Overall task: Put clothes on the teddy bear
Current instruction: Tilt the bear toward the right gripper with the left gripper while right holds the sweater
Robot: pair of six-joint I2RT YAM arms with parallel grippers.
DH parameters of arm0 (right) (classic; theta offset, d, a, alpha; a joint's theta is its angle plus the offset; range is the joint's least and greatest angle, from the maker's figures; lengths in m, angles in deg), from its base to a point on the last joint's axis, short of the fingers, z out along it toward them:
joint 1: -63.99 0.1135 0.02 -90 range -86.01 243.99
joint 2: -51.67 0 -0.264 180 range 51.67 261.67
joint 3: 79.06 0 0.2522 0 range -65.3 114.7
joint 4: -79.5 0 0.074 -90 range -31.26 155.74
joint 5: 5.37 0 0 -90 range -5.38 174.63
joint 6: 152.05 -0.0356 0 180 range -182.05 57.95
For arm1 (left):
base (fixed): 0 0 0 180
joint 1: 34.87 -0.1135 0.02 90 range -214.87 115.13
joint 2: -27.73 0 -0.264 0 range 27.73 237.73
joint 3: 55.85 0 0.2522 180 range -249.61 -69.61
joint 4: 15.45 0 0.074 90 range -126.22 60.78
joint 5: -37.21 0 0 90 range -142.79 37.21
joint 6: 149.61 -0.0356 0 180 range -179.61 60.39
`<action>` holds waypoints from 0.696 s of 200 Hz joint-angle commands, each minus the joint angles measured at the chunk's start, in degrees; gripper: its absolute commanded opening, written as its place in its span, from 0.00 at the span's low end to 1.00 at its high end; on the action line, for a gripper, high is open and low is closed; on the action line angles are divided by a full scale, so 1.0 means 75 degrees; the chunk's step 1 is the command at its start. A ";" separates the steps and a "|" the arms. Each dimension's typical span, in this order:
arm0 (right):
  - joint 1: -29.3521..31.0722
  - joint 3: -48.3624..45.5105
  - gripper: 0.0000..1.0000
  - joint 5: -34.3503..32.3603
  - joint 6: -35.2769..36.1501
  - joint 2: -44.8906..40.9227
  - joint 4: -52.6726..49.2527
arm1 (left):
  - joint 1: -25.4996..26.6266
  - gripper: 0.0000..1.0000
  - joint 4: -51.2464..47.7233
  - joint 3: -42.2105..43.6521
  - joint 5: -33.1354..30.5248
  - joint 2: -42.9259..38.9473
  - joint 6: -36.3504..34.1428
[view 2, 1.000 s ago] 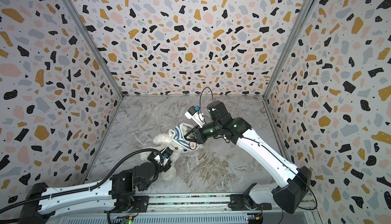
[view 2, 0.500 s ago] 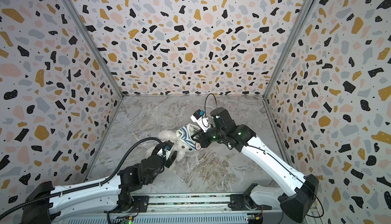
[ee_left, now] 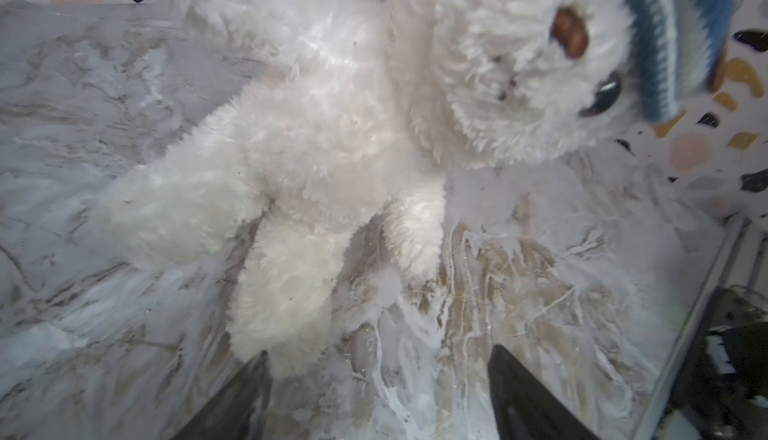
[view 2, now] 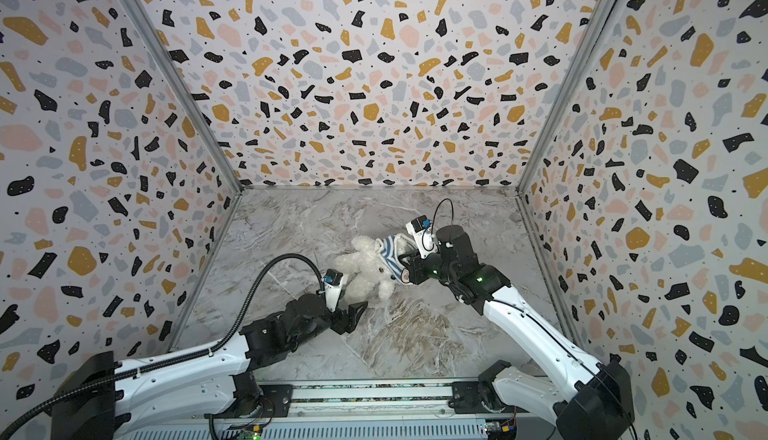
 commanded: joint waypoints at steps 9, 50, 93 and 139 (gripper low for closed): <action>0.0150 -0.0291 0.00 -0.0299 -0.0401 -0.0561 0.1285 | -0.0073 0.56 0.2174 -0.0122 0.1127 -0.0101 0.2174; 0.0930 -0.0576 0.00 -0.1536 -0.1338 -0.0874 0.1883 | 0.0064 0.35 0.3418 -0.0500 0.1229 0.0415 0.3022; 0.1643 -0.0842 0.00 -0.2773 -0.2172 -0.0962 0.2548 | 0.0255 0.31 0.4272 -0.0564 0.1045 0.0904 0.3359; 0.2078 -0.0847 0.00 -0.3594 -0.2624 -0.0759 0.2975 | 0.0555 0.31 0.4672 -0.0575 0.0583 0.1378 0.3721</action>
